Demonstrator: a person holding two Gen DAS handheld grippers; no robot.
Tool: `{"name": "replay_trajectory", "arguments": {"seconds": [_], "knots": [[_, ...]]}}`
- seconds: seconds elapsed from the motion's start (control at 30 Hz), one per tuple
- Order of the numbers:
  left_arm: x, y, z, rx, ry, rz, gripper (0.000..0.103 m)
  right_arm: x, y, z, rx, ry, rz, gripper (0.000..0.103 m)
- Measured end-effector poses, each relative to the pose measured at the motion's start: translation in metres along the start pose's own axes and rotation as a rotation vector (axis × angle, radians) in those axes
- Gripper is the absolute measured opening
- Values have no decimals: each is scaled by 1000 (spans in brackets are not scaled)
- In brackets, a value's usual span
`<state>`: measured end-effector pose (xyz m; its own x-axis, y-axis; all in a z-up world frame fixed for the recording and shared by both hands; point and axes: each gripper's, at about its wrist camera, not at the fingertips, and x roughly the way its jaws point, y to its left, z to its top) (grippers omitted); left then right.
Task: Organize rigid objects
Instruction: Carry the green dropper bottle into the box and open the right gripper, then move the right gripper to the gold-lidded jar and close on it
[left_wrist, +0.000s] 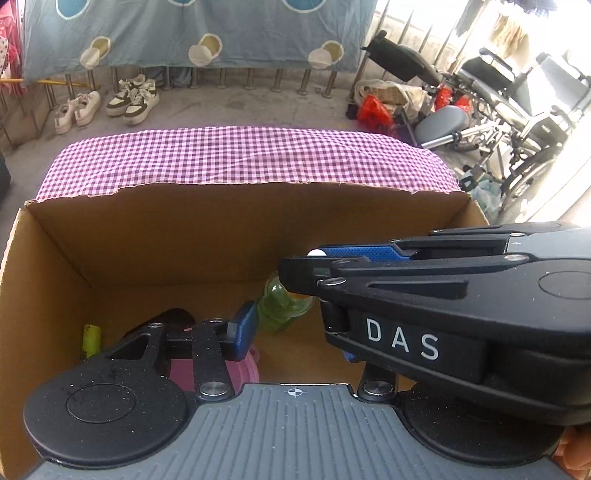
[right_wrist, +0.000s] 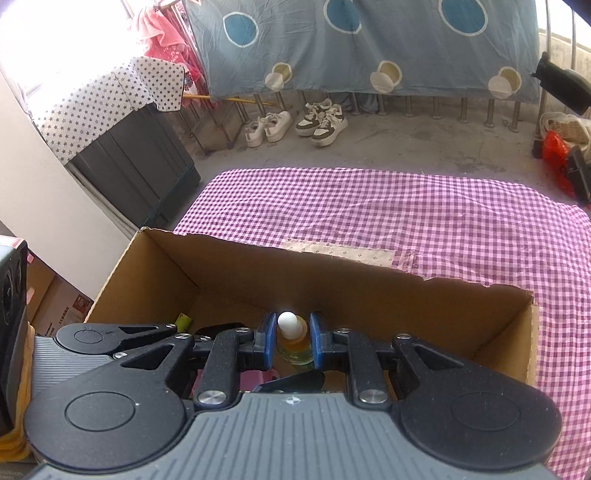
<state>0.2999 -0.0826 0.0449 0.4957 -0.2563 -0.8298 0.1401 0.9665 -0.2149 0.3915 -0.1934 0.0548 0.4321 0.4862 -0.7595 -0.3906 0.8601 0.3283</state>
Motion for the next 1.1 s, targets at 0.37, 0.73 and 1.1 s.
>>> {"name": "replay_trajectory", "arguments": {"seconds": [0.37, 0.73, 1.1], "knots": [[-39, 5, -12, 0, -69, -3, 59, -50, 11, -7, 56, -56, 5, 24], [-152, 12, -104, 5, -191, -106, 76, -191, 46, -109, 77, -244, 113, 52], [-123, 16, -208, 197, -143, 29, 83, -137, 71, -215, 278, -164, 226, 50]]}}
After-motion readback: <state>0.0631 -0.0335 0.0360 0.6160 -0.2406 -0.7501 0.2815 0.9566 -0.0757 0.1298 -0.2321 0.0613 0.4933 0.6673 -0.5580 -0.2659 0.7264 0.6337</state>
